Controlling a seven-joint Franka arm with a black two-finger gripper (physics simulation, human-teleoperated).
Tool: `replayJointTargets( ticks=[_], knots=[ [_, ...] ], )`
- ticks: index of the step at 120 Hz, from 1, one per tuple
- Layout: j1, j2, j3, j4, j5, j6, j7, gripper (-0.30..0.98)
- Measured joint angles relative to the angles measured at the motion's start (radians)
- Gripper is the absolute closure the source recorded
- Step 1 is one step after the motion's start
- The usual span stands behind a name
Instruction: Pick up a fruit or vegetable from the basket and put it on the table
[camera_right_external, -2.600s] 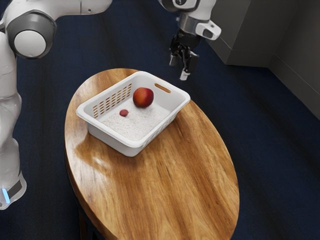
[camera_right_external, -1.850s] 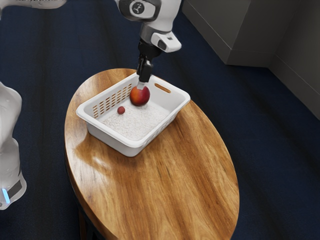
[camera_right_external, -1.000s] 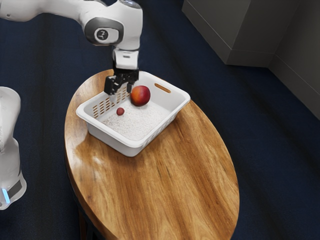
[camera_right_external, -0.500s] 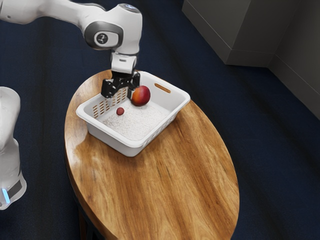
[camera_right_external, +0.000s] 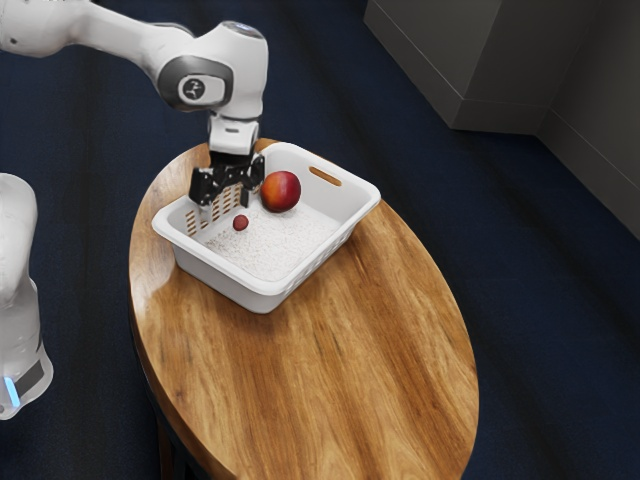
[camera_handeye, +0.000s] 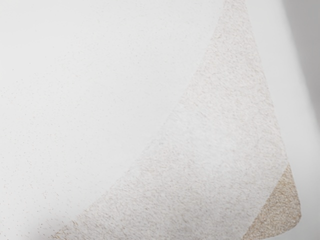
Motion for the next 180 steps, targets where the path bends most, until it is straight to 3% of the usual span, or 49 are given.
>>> replayJointTargets(
  ticks=[180],
  knots=[
    [-0.022, 0.167, 0.099, -0.026, -0.021, 0.198, 0.009, 0.00]
  ],
)
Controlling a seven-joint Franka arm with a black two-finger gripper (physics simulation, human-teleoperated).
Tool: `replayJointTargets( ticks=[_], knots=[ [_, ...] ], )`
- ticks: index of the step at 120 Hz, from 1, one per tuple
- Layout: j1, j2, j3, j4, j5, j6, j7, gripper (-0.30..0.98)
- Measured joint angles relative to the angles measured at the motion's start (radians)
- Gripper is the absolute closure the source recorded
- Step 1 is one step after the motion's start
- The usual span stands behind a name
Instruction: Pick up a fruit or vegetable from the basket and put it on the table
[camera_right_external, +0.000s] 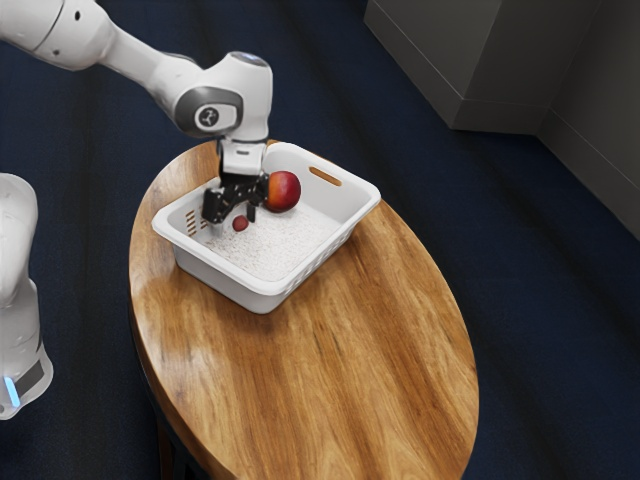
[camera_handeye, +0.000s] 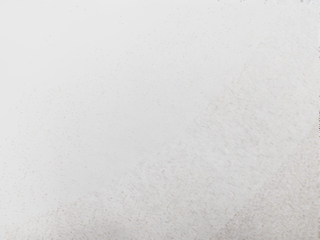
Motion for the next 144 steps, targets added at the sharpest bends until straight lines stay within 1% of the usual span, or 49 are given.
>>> replayJointTargets(
  ticks=[144],
  knots=[
    [0.002, 0.034, 0.001, 0.001, -0.012, 0.071, 0.002, 0.01]
  ],
)
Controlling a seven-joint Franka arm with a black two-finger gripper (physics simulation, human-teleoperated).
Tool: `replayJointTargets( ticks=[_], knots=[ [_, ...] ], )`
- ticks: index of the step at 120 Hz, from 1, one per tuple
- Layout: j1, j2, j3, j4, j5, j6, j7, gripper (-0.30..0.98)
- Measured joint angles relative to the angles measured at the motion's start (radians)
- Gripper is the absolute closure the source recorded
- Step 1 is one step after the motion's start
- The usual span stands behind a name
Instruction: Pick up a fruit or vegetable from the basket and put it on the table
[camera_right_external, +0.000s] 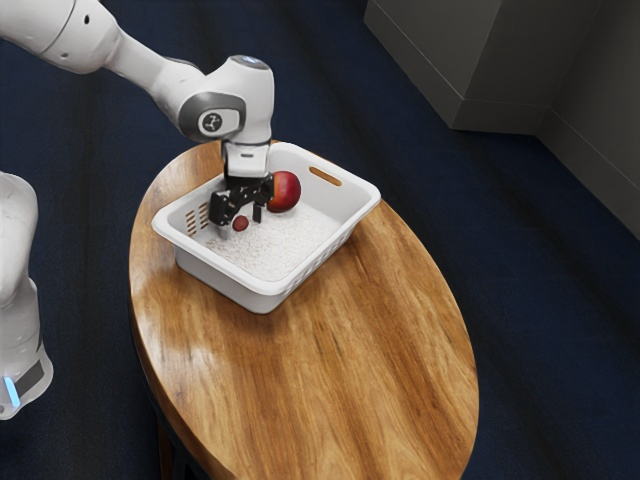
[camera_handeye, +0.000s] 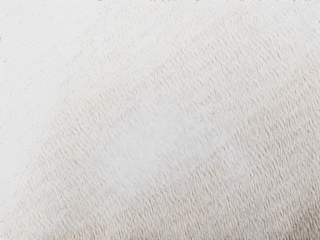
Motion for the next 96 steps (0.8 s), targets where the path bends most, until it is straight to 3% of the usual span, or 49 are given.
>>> replayJointTargets(
  ticks=[96],
  knots=[
    [-0.014, -0.003, 0.001, 0.002, -0.004, 0.008, -0.002, 0.01]
  ],
)
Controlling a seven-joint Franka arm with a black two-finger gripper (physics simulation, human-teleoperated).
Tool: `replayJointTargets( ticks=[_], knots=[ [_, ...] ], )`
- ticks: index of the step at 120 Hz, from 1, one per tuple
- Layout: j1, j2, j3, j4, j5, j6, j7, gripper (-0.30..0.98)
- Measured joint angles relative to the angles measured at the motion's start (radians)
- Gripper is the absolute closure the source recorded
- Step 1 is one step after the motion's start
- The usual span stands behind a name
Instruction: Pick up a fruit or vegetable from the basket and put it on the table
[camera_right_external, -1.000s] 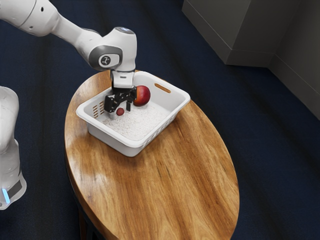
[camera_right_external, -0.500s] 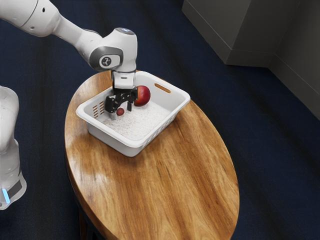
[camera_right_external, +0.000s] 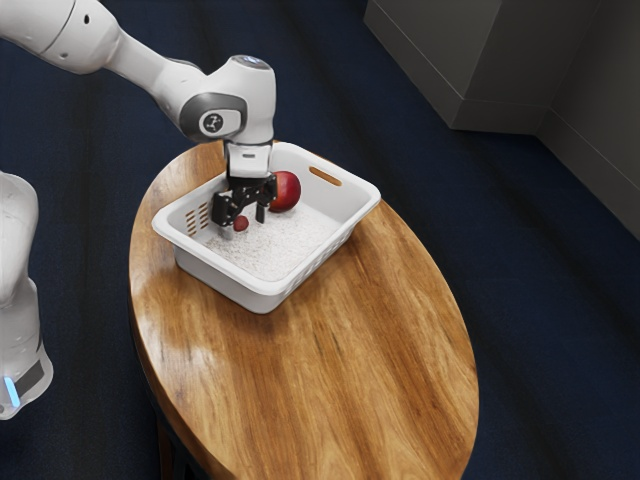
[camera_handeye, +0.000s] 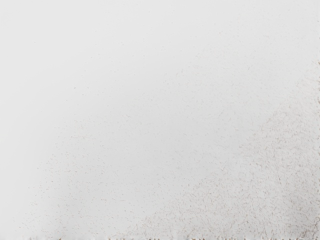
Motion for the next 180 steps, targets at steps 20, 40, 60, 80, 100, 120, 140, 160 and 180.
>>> replayJointTargets(
  ticks=[20, 40, 60, 80, 100, 120, 140, 160, 180],
  knots=[
    [0.009, 0.000, 0.004, 0.000, 0.003, -0.016, -0.002, 0.01],
    [0.012, 0.000, 0.007, 0.000, 0.004, -0.028, -0.004, 0.01],
    [0.021, 0.000, 0.008, 0.000, 0.007, -0.040, -0.005, 0.01],
    [0.023, 0.000, 0.008, 0.000, 0.008, -0.049, -0.006, 0.01],
    [0.024, 0.001, 0.008, 0.000, 0.008, -0.049, -0.007, 0.08],
    [0.026, 0.002, 0.008, 0.000, 0.008, -0.047, -0.012, 0.35],
    [0.027, 0.001, 0.008, -0.002, 0.009, -0.044, -0.023, 0.49],
    [0.027, 0.001, 0.008, -0.002, 0.010, -0.042, -0.039, 0.49],
    [0.027, -0.012, 0.007, 0.001, 0.010, -0.045, -0.052, 0.50]
  ],
)
